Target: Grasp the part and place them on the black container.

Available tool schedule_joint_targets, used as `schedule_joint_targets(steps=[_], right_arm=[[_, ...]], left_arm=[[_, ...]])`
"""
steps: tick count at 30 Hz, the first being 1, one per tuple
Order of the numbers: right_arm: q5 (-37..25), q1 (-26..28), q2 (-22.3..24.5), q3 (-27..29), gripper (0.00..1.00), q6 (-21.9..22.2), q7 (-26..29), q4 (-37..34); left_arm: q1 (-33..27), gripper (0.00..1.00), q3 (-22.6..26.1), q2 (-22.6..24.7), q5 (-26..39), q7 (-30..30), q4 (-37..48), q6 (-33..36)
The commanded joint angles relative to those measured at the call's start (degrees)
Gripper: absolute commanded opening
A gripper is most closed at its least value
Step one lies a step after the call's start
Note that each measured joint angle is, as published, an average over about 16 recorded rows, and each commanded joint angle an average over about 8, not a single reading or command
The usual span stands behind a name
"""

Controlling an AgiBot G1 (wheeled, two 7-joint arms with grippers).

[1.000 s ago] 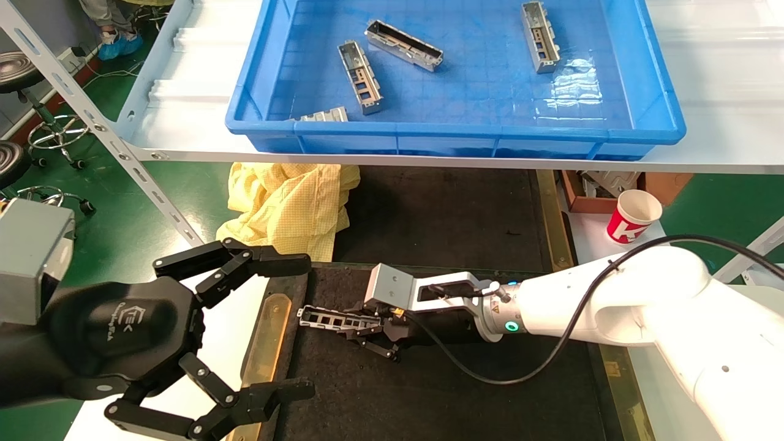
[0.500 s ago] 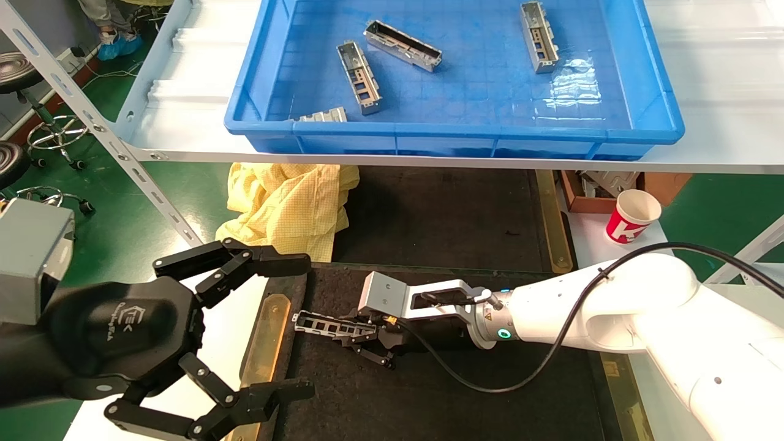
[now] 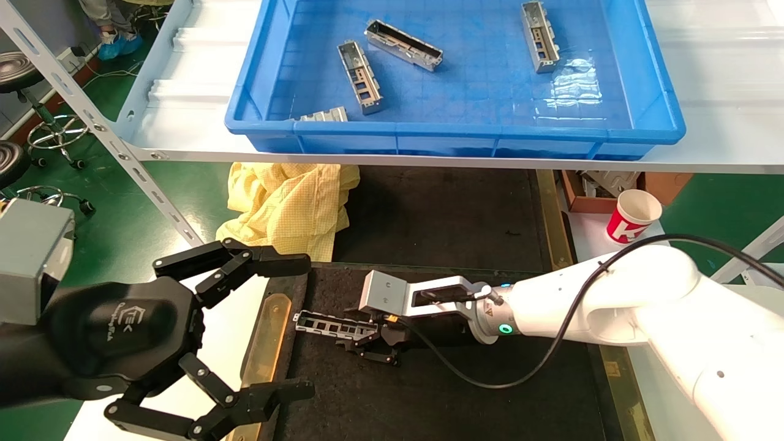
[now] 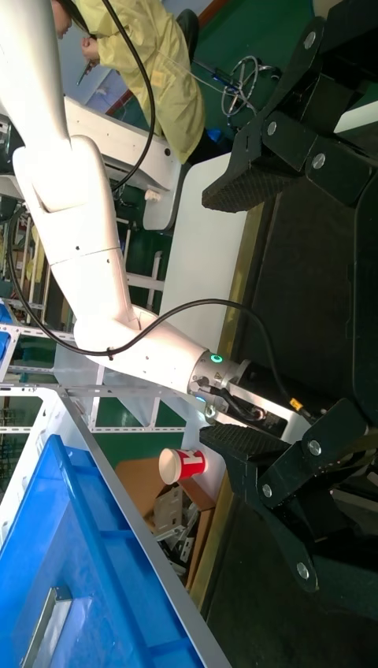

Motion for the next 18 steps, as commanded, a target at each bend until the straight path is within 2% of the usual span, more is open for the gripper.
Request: schedule_joint_targets(steps=[1,8,16,18], right_arm=[[0.34,0.29,0.09,-0.19,1.0,-0.5,-0.11,-0.08],[1.93,1.92,1.03,0.01,1.0,-6.39,-1.48,-2.29],[6.59,2.83,3.84,2.22,1.0,-19.16,-3.53,-5.1],[7.38,2.85,4.4,2.62,1.0,-21.17,-3.87,-5.62]], left_arm=[[0.0,1.0,0.0,0.0,0.0,0.0,0.0,0.0],[0.0,1.0,0.0,0.0,0.0,0.0,0.0,0.0],[0.01,1.0,0.0,0.0,0.0,0.0,0.01,0.0],[0.01,1.0,0.0,-0.01,-0.01,0.0,0.01,-0.01]])
